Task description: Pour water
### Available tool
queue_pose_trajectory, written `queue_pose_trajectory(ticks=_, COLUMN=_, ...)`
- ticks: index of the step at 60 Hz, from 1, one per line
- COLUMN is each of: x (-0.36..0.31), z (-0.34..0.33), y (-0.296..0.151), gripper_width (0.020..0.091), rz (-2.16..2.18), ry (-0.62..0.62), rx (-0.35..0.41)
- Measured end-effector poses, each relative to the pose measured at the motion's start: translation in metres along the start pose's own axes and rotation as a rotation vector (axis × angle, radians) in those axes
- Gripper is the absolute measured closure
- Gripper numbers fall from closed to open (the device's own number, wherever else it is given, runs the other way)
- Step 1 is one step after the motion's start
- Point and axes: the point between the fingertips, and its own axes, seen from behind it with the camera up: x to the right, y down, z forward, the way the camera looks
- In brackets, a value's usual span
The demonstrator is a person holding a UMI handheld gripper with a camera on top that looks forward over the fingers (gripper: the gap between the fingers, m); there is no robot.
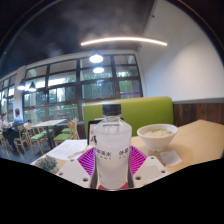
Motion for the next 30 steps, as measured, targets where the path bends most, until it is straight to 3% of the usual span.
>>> queue_pose_trajectory(ticks=12, x=0.005, z=0.026, y=0.029, gripper_width=0.0675, rz=-0.048, ry=-0.035, rx=-0.091)
queue_pose_trajectory(ticks=24, x=0.000, z=0.029, y=0.025, gripper_width=0.0666, rz=-0.114, ry=-0.029, rx=-0.086)
queue_pose_trajectory(ticks=30, x=0.003, z=0.024, y=0.028, gripper_width=0.0589, rz=-0.094, ry=-0.031, rx=-0.080)
